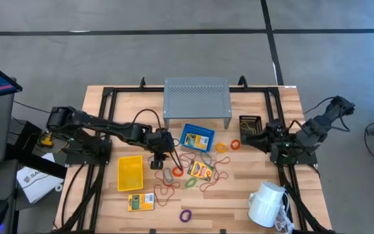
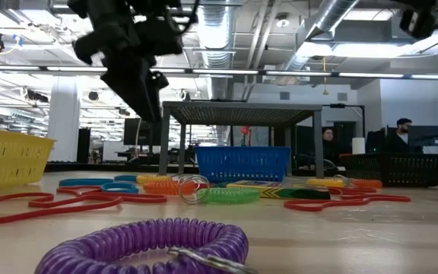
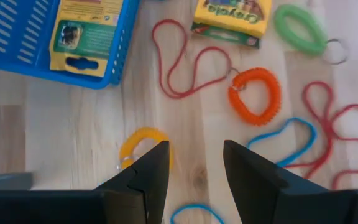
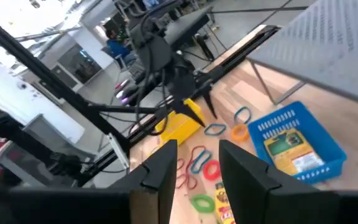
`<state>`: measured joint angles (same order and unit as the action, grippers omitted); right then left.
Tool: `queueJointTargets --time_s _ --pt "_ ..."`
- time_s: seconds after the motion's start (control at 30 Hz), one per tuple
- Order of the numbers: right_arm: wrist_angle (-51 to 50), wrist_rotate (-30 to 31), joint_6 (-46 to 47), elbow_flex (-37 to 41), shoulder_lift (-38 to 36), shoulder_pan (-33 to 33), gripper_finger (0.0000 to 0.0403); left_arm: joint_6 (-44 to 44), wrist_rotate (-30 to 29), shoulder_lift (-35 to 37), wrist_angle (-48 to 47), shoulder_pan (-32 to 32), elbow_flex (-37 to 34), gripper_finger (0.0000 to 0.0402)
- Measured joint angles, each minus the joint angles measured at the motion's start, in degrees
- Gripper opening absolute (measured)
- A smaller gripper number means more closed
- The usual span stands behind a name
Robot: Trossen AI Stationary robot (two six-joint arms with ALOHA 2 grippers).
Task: Pick & Place Office Desk Supplies
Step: Put the yellow spring keychain into the yellow bin
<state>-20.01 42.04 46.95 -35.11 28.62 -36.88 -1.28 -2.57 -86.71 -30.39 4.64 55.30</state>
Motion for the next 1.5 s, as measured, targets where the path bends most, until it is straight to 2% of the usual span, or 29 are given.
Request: queueJointTargets --time_s 0.17,0.43,0.63,1.0,1.17,1.5 --pt "3.2 0.0 1.3 4.6 -3.7 0.0 0.0116 -0.2 0.6 -3.6 0.5 -0.3 0.0 0.0151" --pt "5.3 0.0 -2.1 4.8 -4.3 0.0 0.0116 -0.2 0.6 -9.1 0.9 -0.3 -0.1 0.0184" --pt "6.0 0.0 -3.4 4.8 -4.3 0.0 0.0116 -0.1 -3.5 -11.5 1.9 -0.6 -0.1 0.0191" --pt "8.7 0.0 -5.3 4.8 -4.3 0.1 0.0116 1.9 -3.1 -12.2 3.7 -4.3 -0.1 0.0190" --pt "10.5 0.0 -7.1 4.8 -4.3 0.1 0.0116 3.5 0.1 -12.2 3.7 -6.4 -0.1 0.0180" --pt "10.5 0.0 -7.1 4.8 -4.3 0.1 0.0116 2.7 2.9 -12.2 3.6 -5.3 -0.1 0.0181"
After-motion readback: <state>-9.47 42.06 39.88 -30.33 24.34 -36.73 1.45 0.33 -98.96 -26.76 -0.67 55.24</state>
